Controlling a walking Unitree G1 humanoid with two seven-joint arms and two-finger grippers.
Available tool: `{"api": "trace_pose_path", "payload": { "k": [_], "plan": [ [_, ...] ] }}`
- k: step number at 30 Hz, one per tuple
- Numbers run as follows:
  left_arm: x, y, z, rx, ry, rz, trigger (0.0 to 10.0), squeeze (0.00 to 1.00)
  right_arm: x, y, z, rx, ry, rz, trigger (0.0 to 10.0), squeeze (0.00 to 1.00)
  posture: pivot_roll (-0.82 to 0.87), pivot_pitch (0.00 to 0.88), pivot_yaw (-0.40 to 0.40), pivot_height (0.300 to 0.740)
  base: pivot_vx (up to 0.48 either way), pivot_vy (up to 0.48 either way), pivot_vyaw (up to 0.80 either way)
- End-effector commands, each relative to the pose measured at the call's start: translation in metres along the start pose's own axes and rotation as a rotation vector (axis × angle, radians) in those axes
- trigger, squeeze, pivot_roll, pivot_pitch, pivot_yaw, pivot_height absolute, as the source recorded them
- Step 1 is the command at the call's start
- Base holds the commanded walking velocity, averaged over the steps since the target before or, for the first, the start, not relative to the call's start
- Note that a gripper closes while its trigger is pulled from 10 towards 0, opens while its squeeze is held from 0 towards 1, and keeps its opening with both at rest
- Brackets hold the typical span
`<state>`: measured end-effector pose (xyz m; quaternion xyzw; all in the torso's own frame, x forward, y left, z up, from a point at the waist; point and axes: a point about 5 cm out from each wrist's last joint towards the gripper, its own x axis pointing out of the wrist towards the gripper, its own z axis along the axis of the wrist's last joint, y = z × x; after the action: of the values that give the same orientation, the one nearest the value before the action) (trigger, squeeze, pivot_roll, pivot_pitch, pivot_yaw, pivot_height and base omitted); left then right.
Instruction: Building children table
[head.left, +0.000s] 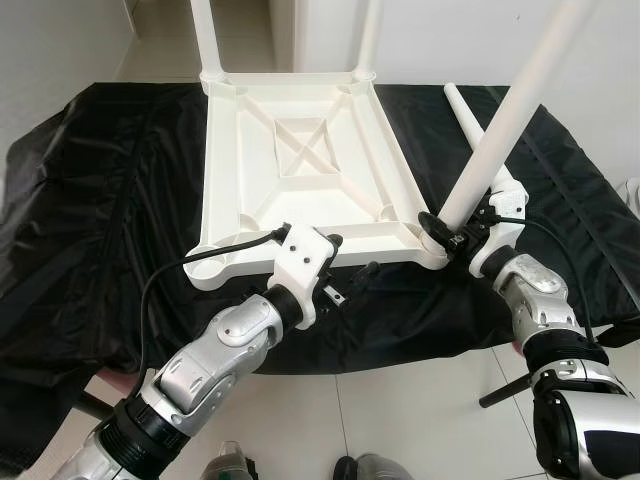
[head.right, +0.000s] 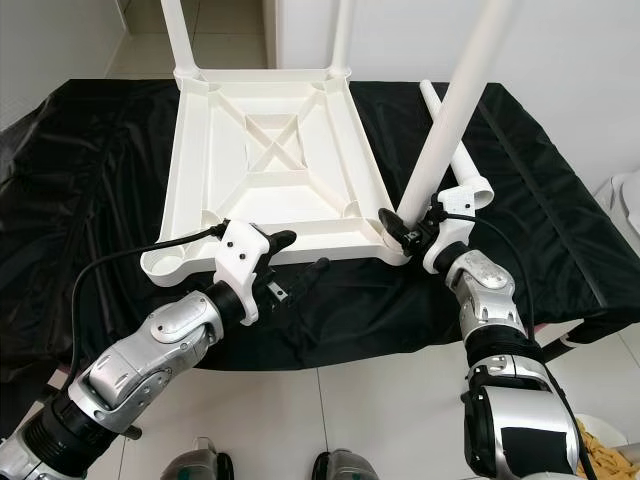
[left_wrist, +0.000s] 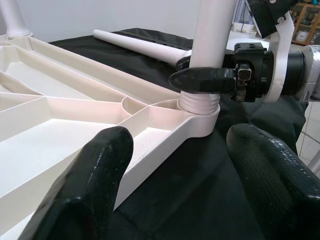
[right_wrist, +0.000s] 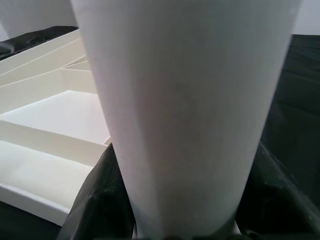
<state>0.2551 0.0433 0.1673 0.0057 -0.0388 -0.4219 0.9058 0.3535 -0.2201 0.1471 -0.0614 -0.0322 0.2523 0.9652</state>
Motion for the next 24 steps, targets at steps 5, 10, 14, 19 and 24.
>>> {"api": "trace_pose_path", "payload": {
  "k": [5, 10, 14, 19, 24],
  "plan": [
    [-0.001, -0.011, 0.000, 0.014, -0.001, -0.229, 10.0, 0.00, -0.001, 0.013, -0.013, 0.043, 0.032, 0.040, 10.0, 0.00, 0.03, 0.049, -0.034, 0.740, 0.000, 0.000, 0.00],
    [-0.001, -0.013, 0.000, 0.011, -0.001, -0.235, 10.0, 0.00, 0.001, 0.013, -0.012, 0.042, 0.017, -0.061, 10.0, 0.00, 0.03, 0.049, -0.038, 0.740, 0.000, 0.000, 0.00],
    [-0.001, -0.014, -0.001, 0.008, 0.000, -0.235, 10.0, 0.00, 0.004, 0.016, -0.009, 0.085, -0.010, -0.174, 10.0, 0.00, 0.03, 0.049, -0.043, 0.740, 0.000, 0.000, 0.00],
    [-0.001, -0.014, -0.001, 0.006, -0.001, -0.234, 10.0, 0.00, 0.006, 0.021, -0.006, 0.111, -0.039, -0.226, 10.0, 0.00, 0.03, 0.050, -0.046, 0.740, 0.000, 0.000, 0.00],
    [-0.001, -0.014, -0.002, 0.004, -0.003, -0.231, 10.0, 0.00, 0.007, 0.027, -0.003, 0.171, -0.059, -0.392, 10.0, 0.00, 0.02, 0.054, -0.046, 0.740, 0.000, 0.000, 0.00]
  ]
}}
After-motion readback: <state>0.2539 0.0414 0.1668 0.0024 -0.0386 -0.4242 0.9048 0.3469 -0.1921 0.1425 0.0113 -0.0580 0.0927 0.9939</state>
